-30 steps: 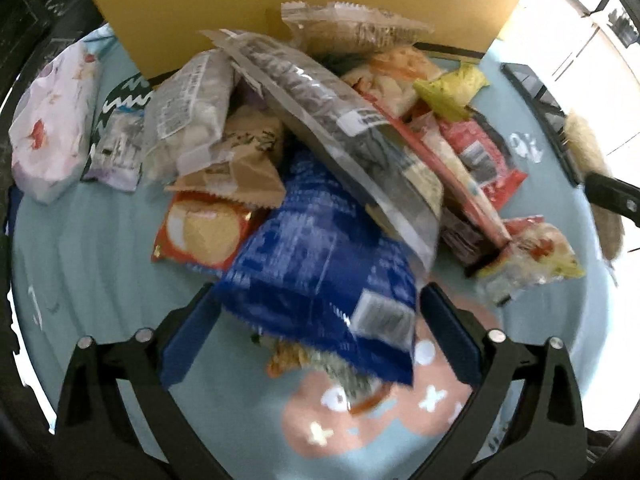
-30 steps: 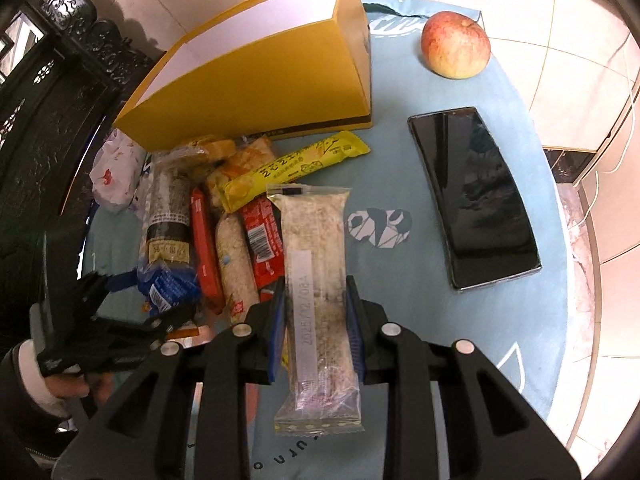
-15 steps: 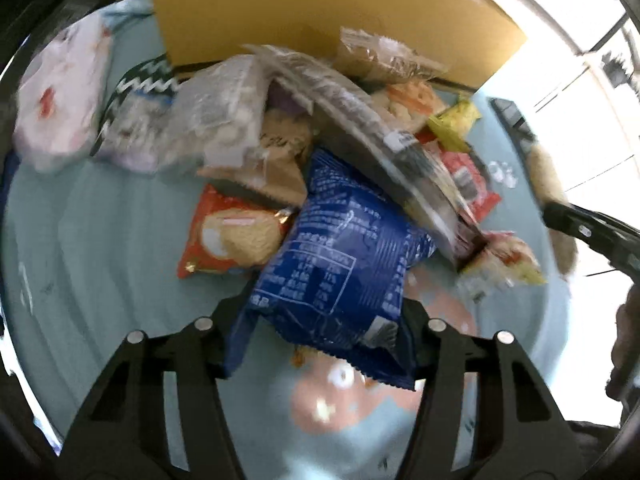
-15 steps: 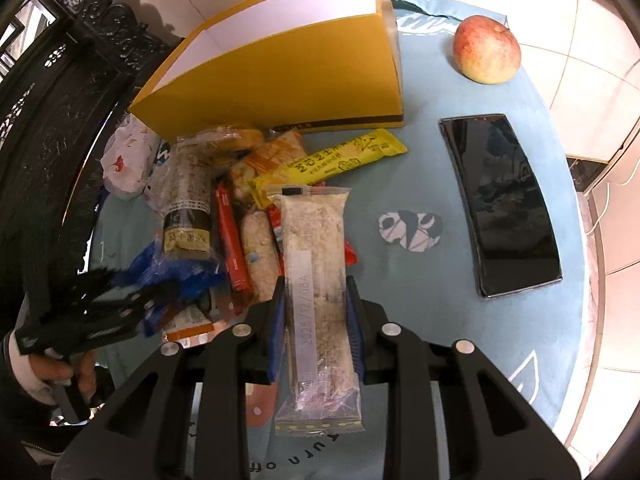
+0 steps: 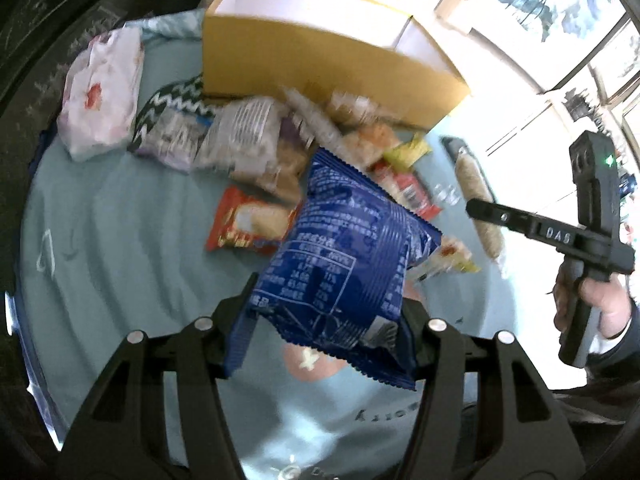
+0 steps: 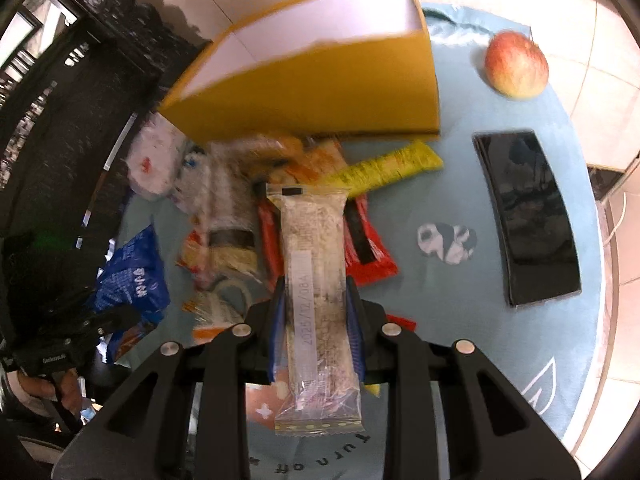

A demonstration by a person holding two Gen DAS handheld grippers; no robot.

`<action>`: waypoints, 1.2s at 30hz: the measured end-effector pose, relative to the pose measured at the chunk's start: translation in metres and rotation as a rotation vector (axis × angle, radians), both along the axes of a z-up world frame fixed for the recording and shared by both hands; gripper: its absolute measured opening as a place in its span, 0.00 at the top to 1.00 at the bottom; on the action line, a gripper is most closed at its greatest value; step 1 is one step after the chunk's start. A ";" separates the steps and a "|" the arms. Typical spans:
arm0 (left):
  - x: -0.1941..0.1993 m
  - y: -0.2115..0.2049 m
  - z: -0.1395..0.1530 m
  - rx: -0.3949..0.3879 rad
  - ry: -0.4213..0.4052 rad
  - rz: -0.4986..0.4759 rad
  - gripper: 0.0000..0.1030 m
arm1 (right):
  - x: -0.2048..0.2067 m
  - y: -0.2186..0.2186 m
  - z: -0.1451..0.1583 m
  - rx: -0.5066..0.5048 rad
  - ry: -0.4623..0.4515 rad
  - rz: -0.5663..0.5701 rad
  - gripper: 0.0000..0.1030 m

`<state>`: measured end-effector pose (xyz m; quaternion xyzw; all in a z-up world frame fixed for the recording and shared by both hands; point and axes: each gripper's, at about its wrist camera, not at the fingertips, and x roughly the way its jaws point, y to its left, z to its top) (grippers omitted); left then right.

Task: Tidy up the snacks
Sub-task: 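Carry the rice-cake bar and blue bag into the yellow box and open both grippers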

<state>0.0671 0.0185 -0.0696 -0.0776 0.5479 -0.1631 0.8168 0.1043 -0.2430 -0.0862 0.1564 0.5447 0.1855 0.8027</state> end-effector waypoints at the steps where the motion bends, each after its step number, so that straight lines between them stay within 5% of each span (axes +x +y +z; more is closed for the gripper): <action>1: 0.006 -0.001 0.009 -0.010 -0.019 -0.002 0.43 | 0.001 -0.001 0.009 0.013 -0.022 -0.001 0.73; 10: 0.107 -0.022 0.085 -0.025 -0.214 0.017 0.42 | 0.063 -0.015 0.091 0.067 -0.255 -0.053 0.73; 18: 0.218 -0.049 0.072 0.068 -0.198 0.063 0.39 | 0.163 -0.009 0.075 0.004 -0.247 -0.149 0.71; 20: 0.234 -0.053 0.061 0.114 -0.191 0.098 0.16 | 0.182 -0.008 0.057 -0.054 -0.190 -0.195 0.36; 21: 0.236 -0.053 0.059 0.149 -0.196 0.132 0.05 | 0.186 -0.011 0.052 -0.069 -0.171 -0.232 0.33; 22: 0.234 -0.051 0.058 0.167 -0.207 0.160 0.04 | 0.183 -0.015 0.051 -0.057 -0.181 -0.268 0.32; 28: 0.197 -0.033 0.048 0.108 -0.166 0.131 0.03 | 0.138 -0.010 0.059 -0.074 -0.274 -0.180 0.29; 36: 0.106 -0.015 0.011 0.138 -0.059 0.109 0.03 | 0.062 -0.021 0.036 -0.144 -0.206 -0.170 0.11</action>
